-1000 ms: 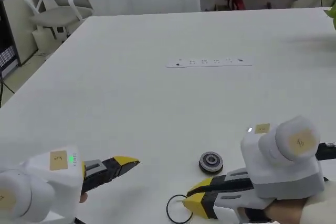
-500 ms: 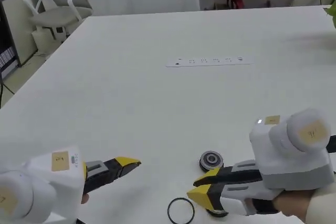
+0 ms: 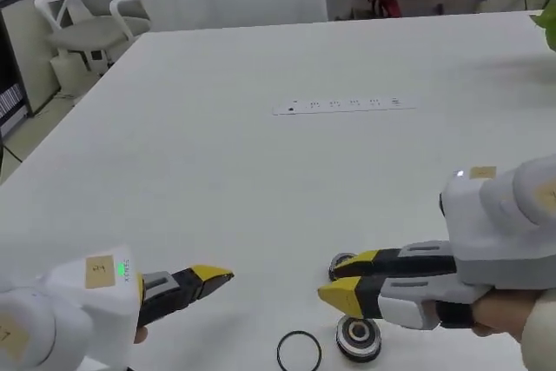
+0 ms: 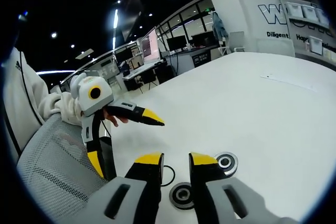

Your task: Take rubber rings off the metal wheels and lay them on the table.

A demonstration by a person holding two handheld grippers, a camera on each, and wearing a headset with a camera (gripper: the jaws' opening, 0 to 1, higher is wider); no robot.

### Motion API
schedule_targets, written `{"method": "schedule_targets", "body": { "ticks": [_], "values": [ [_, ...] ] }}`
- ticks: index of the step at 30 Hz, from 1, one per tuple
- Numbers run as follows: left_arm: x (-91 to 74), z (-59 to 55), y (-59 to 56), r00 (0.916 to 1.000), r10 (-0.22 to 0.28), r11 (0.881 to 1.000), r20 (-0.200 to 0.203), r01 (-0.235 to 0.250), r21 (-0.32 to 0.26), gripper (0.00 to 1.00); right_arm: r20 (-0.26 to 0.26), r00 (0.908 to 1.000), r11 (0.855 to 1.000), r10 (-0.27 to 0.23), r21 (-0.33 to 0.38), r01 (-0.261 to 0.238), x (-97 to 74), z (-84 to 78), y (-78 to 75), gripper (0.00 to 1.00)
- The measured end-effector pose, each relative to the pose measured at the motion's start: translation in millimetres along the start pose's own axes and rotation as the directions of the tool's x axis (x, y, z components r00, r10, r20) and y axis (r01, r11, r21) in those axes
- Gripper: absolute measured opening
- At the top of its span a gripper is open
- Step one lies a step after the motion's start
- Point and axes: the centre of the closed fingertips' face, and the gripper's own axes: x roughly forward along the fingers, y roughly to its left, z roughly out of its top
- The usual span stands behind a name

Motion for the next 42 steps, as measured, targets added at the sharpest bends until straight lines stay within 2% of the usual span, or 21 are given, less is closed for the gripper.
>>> {"method": "schedule_targets", "body": {
  "ticks": [6,10,17,21,24,30,36,42],
  "values": [
    [-0.7,-0.1,1.2,1.0,0.005,1.0,-0.003,-0.005,-0.007,0.96,0.028,0.9994,1.0,-0.018,0.01,0.018,-7.1,7.1,-8.1,0.21],
    [-1.6,4.3,2.9,0.9998,0.012,1.0,0.014,-0.012,-0.015,0.96,0.051,0.9984,1.0,-0.026,0.007,0.026,-12.0,13.2,-10.9,0.21],
    [-0.7,8.4,2.6,0.9999,0.009,1.0,0.012,-0.009,-0.008,0.95,0.082,0.9952,0.998,-0.054,0.018,0.053,-20.6,19.8,-22.1,0.22],
    [-1.9,17.5,4.1,0.9992,0.01,1.0,0.038,-0.009,-0.022,0.94,0.091,0.9939,0.998,-0.063,0.023,0.061,-24.9,21.4,-25.1,0.22],
    [-2.6,21.0,4.3,0.9991,0.011,1.0,0.041,-0.011,-0.018,0.93,0.099,0.9923,0.997,-0.075,0.023,0.073,-28.0,23.4,-28.4,0.22],
    [-2.3,36.7,3.8,0.999,0.002,1.0,0.045,-0.003,0.009,0.93,0.121,0.9884,0.995,-0.092,0.039,0.088,-34.8,27.0,-34.4,0.23],
    [-1.9,59.7,1.6,0.9983,-0.013,0.998,0.057,0.01,0.065,0.93,0.128,0.9865,0.994,-0.102,0.053,0.096,-38.3,27.5,-37.9,0.23],
    [1.0,70.9,-2.6,0.9982,-0.03,0.994,0.051,0.024,0.107,0.92,0.142,0.985,0.994,-0.099,0.049,0.093,-41.1,30.3,-37.6,0.24]
  ]
}}
